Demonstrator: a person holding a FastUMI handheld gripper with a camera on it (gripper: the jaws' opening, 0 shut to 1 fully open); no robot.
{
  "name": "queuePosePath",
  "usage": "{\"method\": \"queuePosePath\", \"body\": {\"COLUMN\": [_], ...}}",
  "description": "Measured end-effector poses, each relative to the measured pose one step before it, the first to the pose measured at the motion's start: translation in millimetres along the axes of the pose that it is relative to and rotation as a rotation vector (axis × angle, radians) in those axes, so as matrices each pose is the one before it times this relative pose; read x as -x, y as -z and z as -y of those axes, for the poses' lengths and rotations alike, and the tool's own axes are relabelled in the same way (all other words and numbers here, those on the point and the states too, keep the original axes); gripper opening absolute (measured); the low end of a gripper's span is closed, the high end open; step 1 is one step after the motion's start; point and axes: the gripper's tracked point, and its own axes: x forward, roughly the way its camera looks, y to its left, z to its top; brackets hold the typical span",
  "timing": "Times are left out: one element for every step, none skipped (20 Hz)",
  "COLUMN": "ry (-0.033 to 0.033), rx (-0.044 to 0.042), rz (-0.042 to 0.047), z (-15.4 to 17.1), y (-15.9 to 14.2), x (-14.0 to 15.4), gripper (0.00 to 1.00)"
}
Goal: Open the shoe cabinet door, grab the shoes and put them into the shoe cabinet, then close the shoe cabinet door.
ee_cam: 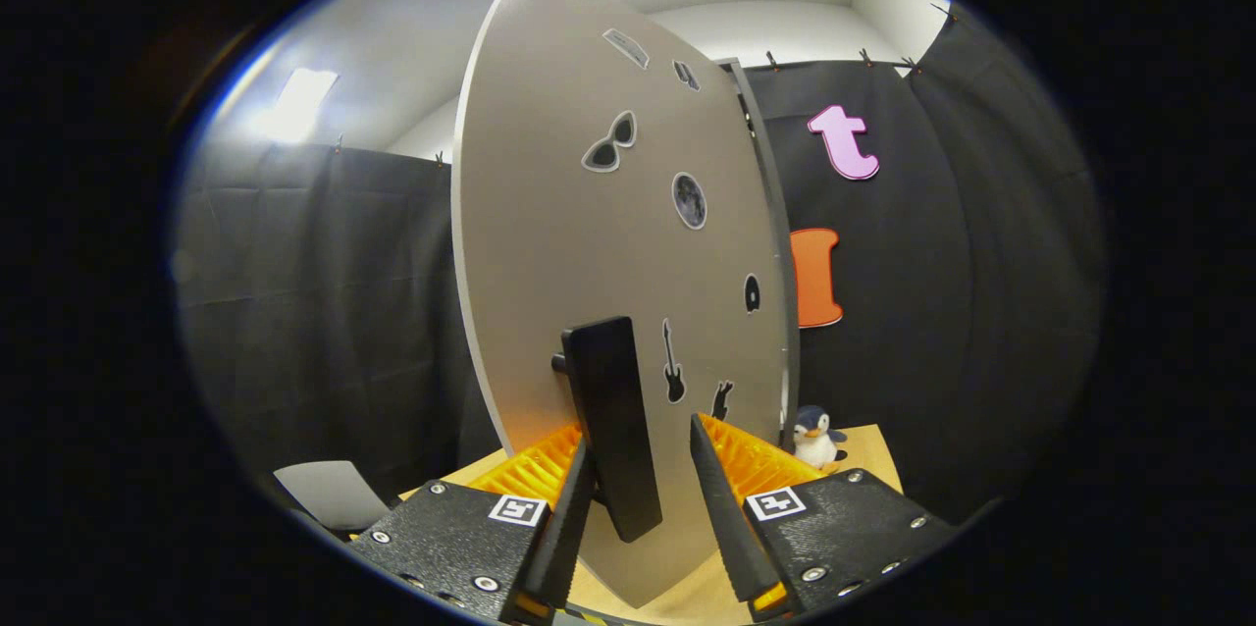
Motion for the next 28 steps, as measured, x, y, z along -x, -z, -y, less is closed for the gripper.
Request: {"method": "queuePosePath", "body": {"ry": [-0.01274,-0.00899,-0.00668,-0.003,-0.00016,0.00074,0.001,0.0,0.00319,0.00437,0.00508,0.00541,0.00147,0.00194,-0.00454,-0.00527,-0.00095,0.00468,0.00355,0.00672,0.01143,0.01127,0.01221,0.0138,0.01538,0.01578,0.01548,0.01396], "rx": [0.00134,-0.00056,0.00904,0.01156,0.01649,0.01276,0.00768,0.00563,0.00679,0.01051,0.00692,0.00331,0.01054,0.0098,0.00548,-0.00203,-0.00116,0.00072,0.00731,0.00631,-0.00092,0.00562,0.00374,0.00749,0.00814,0.00783,0.00472,0.002], "rz": [0.00128,-0.00145,0.00066,-0.00148,-0.00129,0.00029,-0.00236,0.00104,-0.00005,0.00297,-0.00282,0.00094,0.00172,0.00948,-0.00112,0.00339,0.00132,0.00362,0.00434,-0.00481,-0.00373,-0.00324,-0.00306,0.00058,-0.00039,0.00385,-0.00264,-0.00037], "z": [-0.74,-1.66,0.23,-0.36,-0.78,-1.12,0.11,-0.38,-0.14,-0.15,0.51,-0.34,0.66,0.44,-1.1,-1.02,-1.04,-1.39,-1.38,-0.93,-0.64,-0.47,-2.26,-1.26,0.07,-1.1,-0.43,-0.79], "y": [0.44,0.18,-1.57,0.08,1.7,1.36,0.0,-0.08,0.07,-0.62,1.46,0.45,0.3,-0.96,2.72,-0.21,-0.84,-0.86,-0.03,1.66,1.21,0.18,0.23,-0.77,-1.24,-0.43,0.1,0.44], "x": [-1.6,-0.6,1.14,-0.01,-1.1,-0.43,0.59,-0.75,0.44,-0.6,-0.4,-0.5,-0.24,-0.52,-1.6,-0.96,-2.04,-2.59,-2.98,-2.26,-2.6,-1.3,-5.1,-2.24,-2.6,-2.86,-1.86,-2.93], "gripper": [0.6,0.6,0.6,0.6,0.61,0.61,0.61,0.61,0.61,0.61,0.61,0.62,0.63,0.63,0.64,0.66,0.66,0.66,0.66,0.67,0.69,0.69,0.69,0.69,0.69,0.69,0.69,0.69]}}
